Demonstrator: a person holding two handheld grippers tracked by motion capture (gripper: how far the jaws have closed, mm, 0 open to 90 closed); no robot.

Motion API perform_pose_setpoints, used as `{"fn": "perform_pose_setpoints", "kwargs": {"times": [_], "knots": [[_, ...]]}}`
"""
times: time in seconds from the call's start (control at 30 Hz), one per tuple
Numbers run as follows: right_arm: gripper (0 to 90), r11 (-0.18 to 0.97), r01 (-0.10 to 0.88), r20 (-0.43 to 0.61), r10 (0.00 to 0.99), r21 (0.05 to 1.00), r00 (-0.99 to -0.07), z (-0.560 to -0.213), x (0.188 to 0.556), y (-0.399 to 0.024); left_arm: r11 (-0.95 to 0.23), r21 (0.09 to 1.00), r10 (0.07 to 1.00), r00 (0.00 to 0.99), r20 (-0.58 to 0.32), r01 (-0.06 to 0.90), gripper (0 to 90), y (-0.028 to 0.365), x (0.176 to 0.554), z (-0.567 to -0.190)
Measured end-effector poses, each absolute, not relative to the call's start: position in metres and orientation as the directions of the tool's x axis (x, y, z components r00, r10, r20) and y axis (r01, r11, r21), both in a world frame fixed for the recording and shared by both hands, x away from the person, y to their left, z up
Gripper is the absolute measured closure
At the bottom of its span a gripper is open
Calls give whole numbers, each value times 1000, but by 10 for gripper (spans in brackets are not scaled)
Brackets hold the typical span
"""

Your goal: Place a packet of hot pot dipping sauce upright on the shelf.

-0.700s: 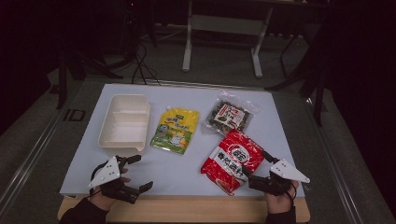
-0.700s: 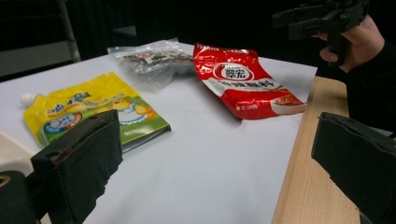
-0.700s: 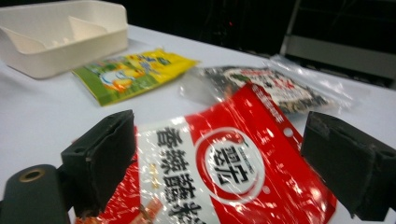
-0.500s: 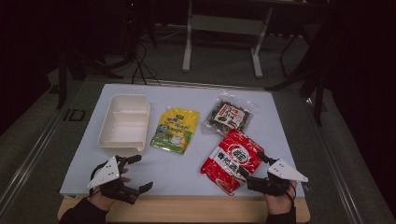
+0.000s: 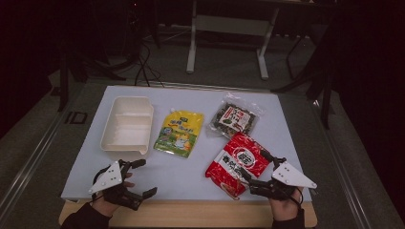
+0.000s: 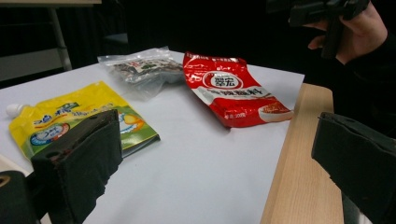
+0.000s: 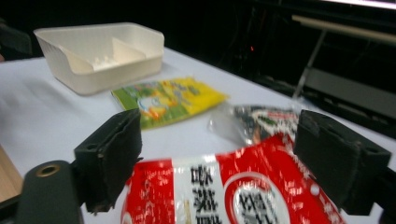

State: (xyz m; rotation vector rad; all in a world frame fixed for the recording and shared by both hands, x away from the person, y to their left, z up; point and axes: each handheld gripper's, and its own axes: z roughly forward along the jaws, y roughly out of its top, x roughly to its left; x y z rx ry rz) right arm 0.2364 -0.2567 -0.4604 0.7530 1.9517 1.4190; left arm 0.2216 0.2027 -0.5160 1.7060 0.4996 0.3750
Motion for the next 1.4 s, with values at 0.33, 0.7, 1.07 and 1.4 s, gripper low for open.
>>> {"fn": "perform_pose_setpoints", "kwargs": {"times": [0.33,0.7,1.07,1.4], "knots": [[98,288,122,-149,761,950,-632,-435,252,-258,-139,981,518,854,-43,134,25,203,223,-516],[91,277,147,-137,789,949,-599,-429,276,-269,-140,980,511,858,-52,142,25,201,222,-518],[141,294,222,-125,820,930,-559,-437,297,-294,-146,979,505,861,-51,143,25,200,223,-519],[185,270,325,-56,839,906,-541,-461,309,-312,-151,977,502,863,-56,151,25,198,224,-520]]}}
